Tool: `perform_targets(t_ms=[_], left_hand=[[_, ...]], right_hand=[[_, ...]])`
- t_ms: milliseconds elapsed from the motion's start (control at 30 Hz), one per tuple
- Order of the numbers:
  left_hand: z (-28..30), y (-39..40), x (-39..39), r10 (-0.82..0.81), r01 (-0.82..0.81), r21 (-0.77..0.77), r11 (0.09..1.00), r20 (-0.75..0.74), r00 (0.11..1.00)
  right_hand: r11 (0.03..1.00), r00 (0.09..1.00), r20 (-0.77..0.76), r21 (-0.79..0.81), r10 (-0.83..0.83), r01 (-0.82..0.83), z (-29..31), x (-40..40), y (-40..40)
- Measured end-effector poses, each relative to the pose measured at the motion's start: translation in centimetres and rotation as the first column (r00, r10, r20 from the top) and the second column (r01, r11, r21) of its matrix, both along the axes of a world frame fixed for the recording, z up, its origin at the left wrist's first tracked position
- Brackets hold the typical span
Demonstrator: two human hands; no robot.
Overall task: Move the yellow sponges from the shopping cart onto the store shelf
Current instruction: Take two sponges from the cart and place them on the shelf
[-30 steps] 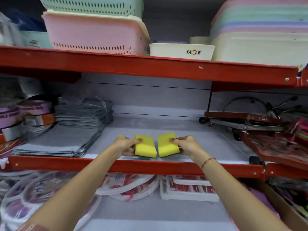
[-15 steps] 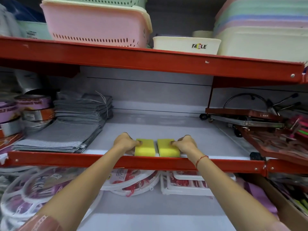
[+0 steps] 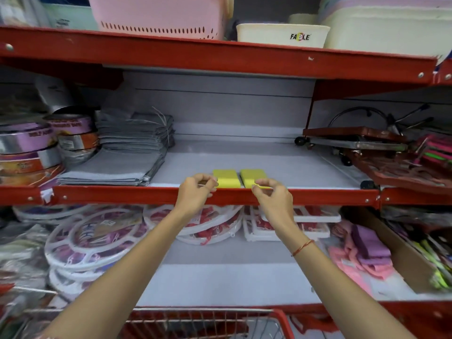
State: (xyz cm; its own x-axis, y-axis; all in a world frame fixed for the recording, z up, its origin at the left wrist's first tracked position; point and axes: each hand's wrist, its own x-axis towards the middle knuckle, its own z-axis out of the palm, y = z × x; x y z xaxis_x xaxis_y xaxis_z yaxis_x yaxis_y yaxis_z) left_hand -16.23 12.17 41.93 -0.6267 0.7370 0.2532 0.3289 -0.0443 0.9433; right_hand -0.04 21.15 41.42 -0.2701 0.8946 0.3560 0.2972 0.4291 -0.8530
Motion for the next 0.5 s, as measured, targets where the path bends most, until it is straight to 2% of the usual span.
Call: perform_targets(t_ms=[133, 267, 500], left_hand=[[-2.5, -2.1, 0.9, -0.012, 0.012, -0.023, 1.000, 0.002, 1.000], [-5.4, -3.9, 1.9, -0.025, 0.029, -0.054, 0.998, 0.064, 0.998], [-11.0, -5.0, 3.2, -0.040, 0.069, -0.190, 0.979, 0.155, 0.987]], right_hand=[[1.000, 0.999, -0.044, 0.000, 0.002, -0.002, -2.4, 0.3, -2.8], [0.993, 0.996, -0.082, -0.108, 0.029, -0.038, -5.2, 0.5, -5.1], [0.950, 0.997, -0.017, -0.300, 0.082, -0.083, -10.6, 0.7, -6.7]])
